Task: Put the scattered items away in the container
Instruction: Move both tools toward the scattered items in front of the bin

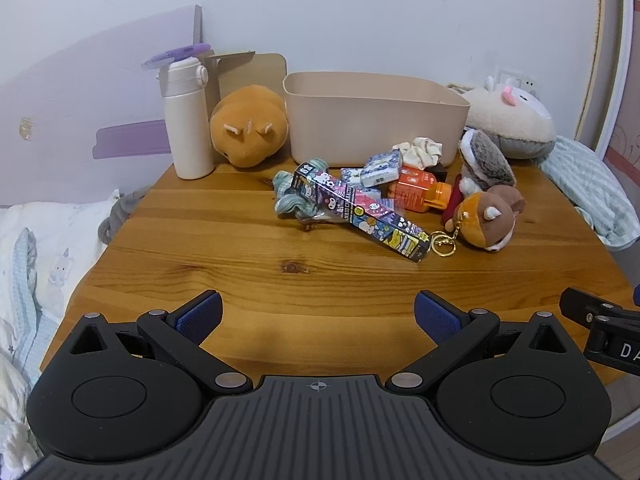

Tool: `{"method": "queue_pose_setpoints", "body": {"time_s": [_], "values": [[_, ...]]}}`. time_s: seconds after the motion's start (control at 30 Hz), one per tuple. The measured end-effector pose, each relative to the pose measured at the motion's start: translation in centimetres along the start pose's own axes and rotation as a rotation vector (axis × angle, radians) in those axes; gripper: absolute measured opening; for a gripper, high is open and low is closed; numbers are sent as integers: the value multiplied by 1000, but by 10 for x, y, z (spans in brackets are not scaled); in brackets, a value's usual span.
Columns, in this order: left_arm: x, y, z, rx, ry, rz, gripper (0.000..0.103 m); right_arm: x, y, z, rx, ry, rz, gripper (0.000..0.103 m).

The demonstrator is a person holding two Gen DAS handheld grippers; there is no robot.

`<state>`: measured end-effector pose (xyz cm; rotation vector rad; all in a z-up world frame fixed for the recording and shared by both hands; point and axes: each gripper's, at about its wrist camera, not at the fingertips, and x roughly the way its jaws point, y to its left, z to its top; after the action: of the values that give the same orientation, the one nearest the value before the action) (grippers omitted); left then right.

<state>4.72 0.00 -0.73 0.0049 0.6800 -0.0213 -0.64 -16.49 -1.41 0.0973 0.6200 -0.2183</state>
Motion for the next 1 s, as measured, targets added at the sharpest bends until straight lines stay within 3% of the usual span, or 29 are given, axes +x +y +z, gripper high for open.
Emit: {"method": "queue_pose_setpoints", "body": {"time_s": [0.57,1.0], "values": [[38,-1,19,-7,20,-8,103,38,1,16,-21,42,6,103],[70,-6,34,2,23,-75,103,70,0,24,-32,65,-3,103]]}}
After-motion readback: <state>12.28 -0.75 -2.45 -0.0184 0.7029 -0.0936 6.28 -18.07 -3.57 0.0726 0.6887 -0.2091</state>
